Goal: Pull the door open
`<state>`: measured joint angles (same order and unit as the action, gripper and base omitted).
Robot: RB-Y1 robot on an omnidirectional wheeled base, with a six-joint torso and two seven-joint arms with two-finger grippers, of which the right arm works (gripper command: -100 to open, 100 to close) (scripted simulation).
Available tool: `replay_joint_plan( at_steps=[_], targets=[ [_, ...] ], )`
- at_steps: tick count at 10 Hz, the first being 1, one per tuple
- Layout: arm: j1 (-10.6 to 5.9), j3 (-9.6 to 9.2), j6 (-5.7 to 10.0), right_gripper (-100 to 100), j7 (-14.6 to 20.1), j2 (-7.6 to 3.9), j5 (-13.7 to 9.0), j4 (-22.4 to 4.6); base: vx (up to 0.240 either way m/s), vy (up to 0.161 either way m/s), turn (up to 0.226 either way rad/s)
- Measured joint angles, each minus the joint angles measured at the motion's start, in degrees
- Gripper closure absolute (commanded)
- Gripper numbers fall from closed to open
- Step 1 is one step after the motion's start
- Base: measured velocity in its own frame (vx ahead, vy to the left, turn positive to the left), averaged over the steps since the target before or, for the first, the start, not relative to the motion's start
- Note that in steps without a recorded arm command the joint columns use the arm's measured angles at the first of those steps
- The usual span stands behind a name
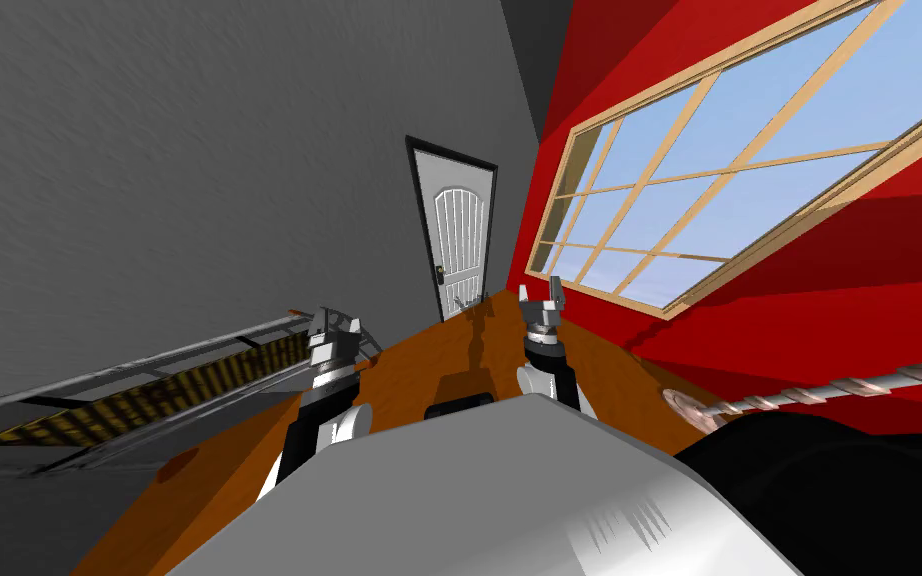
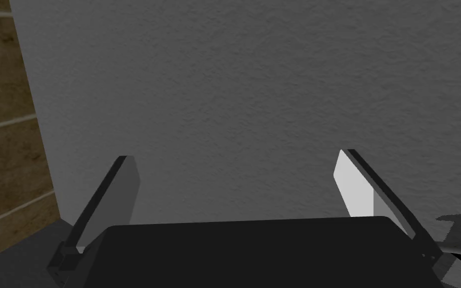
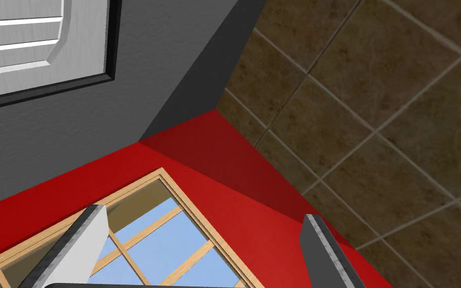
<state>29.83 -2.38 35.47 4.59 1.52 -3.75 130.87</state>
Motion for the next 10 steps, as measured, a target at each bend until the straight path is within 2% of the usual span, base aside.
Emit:
replay_joint_plan(
  at_steps=[4,5,8,10],
  targets=[
    [-1.12,-0.65,0.11,-100,2.0,-2.11,-4.3,-3.0,0.121,0.01,0.129],
    [-1.9,-0.8,-0.03,-100,2.6,-2.63,-5.6,-4.1,0.155,-0.016,0.18],
    [-2.88,-1.54,-0.54,-100,4.6,-4.23,-9.8,-6.4,0.127,-0.031,0.133],
    [-3.72,-2.06,-0.52,-100,5.6,-4.91,-11.9,-8.2,0.094,-0.02,0.077]
  ],
)
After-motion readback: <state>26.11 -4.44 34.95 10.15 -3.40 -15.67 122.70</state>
